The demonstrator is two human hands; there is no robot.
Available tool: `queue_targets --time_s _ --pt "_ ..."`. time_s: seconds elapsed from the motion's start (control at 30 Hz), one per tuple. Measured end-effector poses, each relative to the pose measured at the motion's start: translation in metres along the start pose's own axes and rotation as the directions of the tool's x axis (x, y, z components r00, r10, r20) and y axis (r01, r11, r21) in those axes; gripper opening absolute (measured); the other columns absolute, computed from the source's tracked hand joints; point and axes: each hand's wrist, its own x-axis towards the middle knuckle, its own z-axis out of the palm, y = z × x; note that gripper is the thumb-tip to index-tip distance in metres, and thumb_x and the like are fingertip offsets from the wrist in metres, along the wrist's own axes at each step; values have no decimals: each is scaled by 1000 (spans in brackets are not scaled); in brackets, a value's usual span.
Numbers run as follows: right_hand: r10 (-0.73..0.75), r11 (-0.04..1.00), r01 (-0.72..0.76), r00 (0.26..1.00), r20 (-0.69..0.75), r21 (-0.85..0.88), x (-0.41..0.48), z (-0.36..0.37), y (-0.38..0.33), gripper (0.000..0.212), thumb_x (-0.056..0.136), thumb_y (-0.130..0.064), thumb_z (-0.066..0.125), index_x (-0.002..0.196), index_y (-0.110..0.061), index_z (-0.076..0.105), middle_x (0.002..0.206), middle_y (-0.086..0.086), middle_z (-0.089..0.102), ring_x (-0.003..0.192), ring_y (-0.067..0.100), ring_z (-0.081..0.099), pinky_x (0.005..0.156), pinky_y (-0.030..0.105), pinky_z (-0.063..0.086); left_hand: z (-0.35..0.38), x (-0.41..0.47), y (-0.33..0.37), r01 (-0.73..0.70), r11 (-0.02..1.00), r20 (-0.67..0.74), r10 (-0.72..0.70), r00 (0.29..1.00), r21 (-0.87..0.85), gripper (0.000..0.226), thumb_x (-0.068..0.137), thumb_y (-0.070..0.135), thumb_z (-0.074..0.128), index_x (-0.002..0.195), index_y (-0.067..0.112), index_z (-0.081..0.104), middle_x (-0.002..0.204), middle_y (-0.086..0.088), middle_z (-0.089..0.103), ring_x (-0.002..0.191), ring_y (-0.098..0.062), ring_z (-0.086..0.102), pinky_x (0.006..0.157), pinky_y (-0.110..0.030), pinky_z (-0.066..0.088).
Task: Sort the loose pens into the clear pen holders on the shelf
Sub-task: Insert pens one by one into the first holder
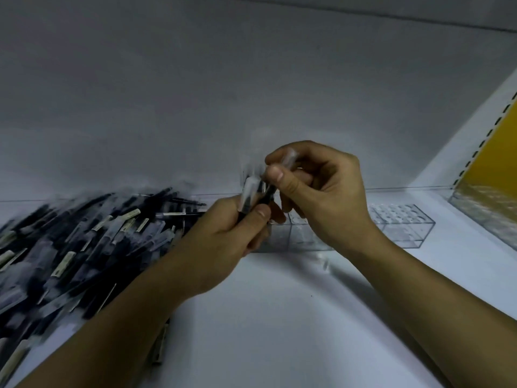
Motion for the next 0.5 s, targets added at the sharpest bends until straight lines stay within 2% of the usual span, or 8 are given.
queue_targets --time_s 0.03,0.1,0.2,0.27,0.37,0.43,0.5 --pt "-2 1000 2 1000 -18 22 0 0 0 4 89 -8 72 93 -9 70 81 13 71 51 15 59 48 20 48 0 0 2 -6 1000 -14 6 1000 12 39 102 24 42 71 29 65 62 -1 54 56 -12 49 53 -18 40" --pt "2 999 0 998 -61 39 2 -3 -1 5 94 -4 67 99 -5 70 84 16 72 56 17 63 49 21 48 -3 0 3 -13 999 -63 17 998 48 32 98 32 41 82 19 65 69 -4 64 61 -12 59 56 -19 46" --pt "-2 999 8 991 -136 37 7 -9 -1 15 99 -4 62 111 0 69 86 7 74 67 19 66 54 27 49 -13 -1 -3 -35 969 -170 78 982 243 40 97 44 38 88 16 65 71 -6 67 63 -20 65 59 -38 53" --pt "-9 1000 13 983 -185 22 10 -12 -2 17 100 -5 60 114 1 68 88 4 74 76 18 69 59 26 50 -17 -4 -2 -58 961 -214 118 970 270 43 97 45 37 87 12 62 65 -8 65 58 -24 64 58 -40 55" --pt "7 1000 -2 975 -221 21 12 -15 -3 16 101 -6 59 114 -2 69 89 5 72 84 19 71 62 28 52 -18 -3 0 -32 982 -281 84 956 185 38 103 33 36 88 7 60 51 -4 55 49 -22 54 47 -27 45" --pt "-2 1000 -3 973 -231 -22 14 -17 -1 15 101 -7 59 113 -4 69 89 5 72 85 19 71 63 29 54 -20 0 -2 2 1000 -293 6 956 28 35 107 25 36 89 5 59 49 6 39 45 -13 38 46 -23 36" --pt "-24 997 5 972 -235 -82 14 -19 0 16 101 -9 59 113 -6 70 89 4 71 86 18 71 63 29 55 -23 2 -6 35 992 -269 -67 961 -124 32 107 23 38 90 6 59 53 10 34 47 -8 30 46 -20 30"
